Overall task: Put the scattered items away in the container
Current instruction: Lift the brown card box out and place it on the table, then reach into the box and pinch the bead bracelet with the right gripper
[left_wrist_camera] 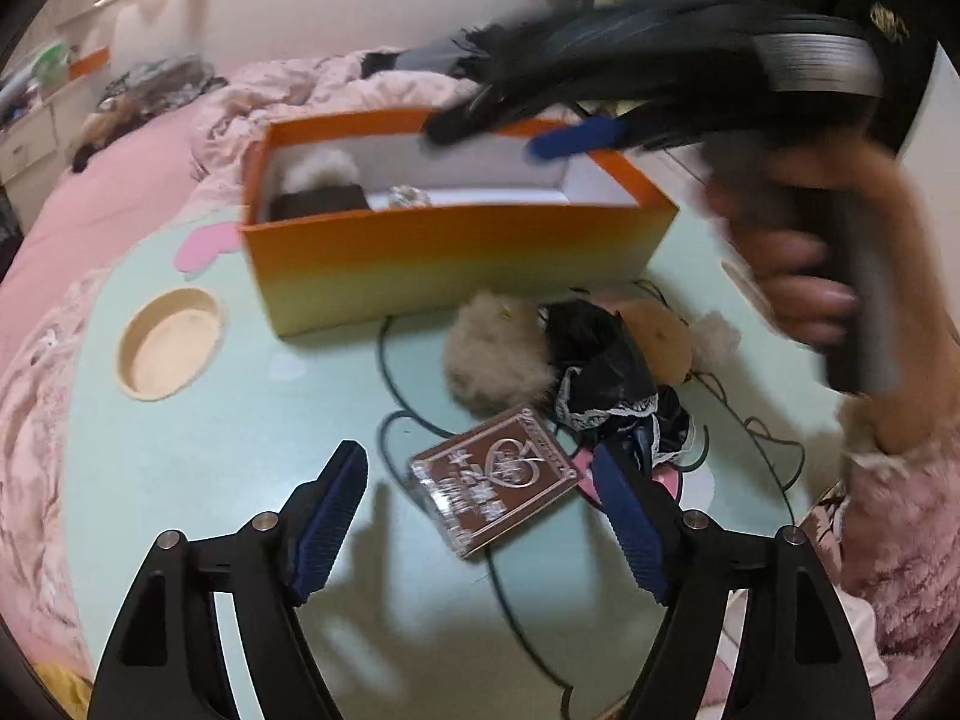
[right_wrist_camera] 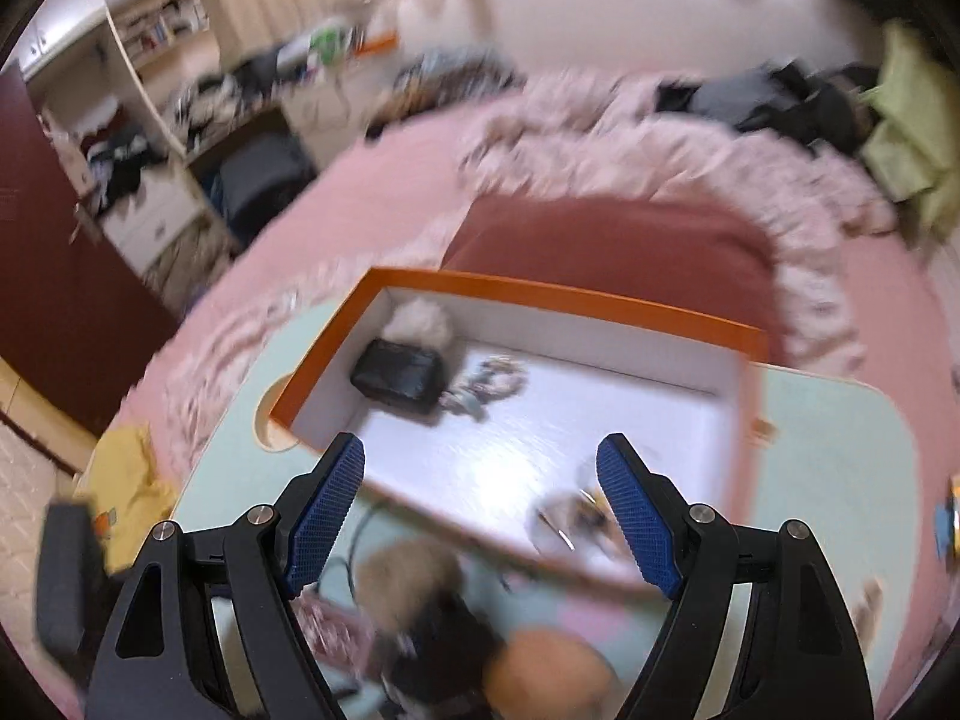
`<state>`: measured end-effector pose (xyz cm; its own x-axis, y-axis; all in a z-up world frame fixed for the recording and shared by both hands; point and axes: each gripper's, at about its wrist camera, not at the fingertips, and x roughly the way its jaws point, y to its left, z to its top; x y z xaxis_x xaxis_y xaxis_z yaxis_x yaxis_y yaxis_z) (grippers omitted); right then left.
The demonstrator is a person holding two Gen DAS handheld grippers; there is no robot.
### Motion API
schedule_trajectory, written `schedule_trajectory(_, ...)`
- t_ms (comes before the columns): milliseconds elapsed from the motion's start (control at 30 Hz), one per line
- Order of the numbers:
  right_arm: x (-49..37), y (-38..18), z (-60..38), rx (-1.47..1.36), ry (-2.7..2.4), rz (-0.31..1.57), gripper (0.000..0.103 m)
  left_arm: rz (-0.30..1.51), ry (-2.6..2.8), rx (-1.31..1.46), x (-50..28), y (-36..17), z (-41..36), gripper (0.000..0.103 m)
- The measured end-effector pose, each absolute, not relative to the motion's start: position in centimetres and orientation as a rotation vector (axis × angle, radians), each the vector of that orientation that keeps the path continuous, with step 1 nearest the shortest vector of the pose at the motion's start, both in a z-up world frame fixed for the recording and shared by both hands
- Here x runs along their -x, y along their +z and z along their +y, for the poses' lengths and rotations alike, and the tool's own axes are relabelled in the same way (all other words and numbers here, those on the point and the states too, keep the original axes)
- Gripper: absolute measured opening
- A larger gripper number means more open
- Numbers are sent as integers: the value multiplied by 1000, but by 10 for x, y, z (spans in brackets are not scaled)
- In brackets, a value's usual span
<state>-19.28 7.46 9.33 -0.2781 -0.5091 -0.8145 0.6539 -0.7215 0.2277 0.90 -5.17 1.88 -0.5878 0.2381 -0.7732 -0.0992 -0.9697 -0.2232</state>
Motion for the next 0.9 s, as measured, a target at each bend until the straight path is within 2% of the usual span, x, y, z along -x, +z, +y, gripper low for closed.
schedule_trajectory(33,202,84,63,-1266,-2031,212,78,-242,2649,1299,-11,23,-55,79)
schedule_trajectory(133,228,54,36,-1390,-2041,298,54,-256,2704,1254,-18,31,-69,81)
schedule_trajectory(400,239,31,16,-1463,-1993,434,48,-313,2723,1235,-19,30,-82,81)
schedule_trajectory(433,239,31,15,-1459,-1988,446,32,-312,2722,1238,-20,29,-83,81)
schedule_trajectory(467,239,32,16,-1453,-1979,439,21,-311,2720,1243,-19,28,-83,81)
schedule_trajectory(700,239,37,34,-1400,-2002,358,12,-327,2709,1260,-17,25,-86,81)
schedule_trajectory(900,223,78,78,-1248,-2067,226,10,-338,2710,1279,-16,22,-87,82)
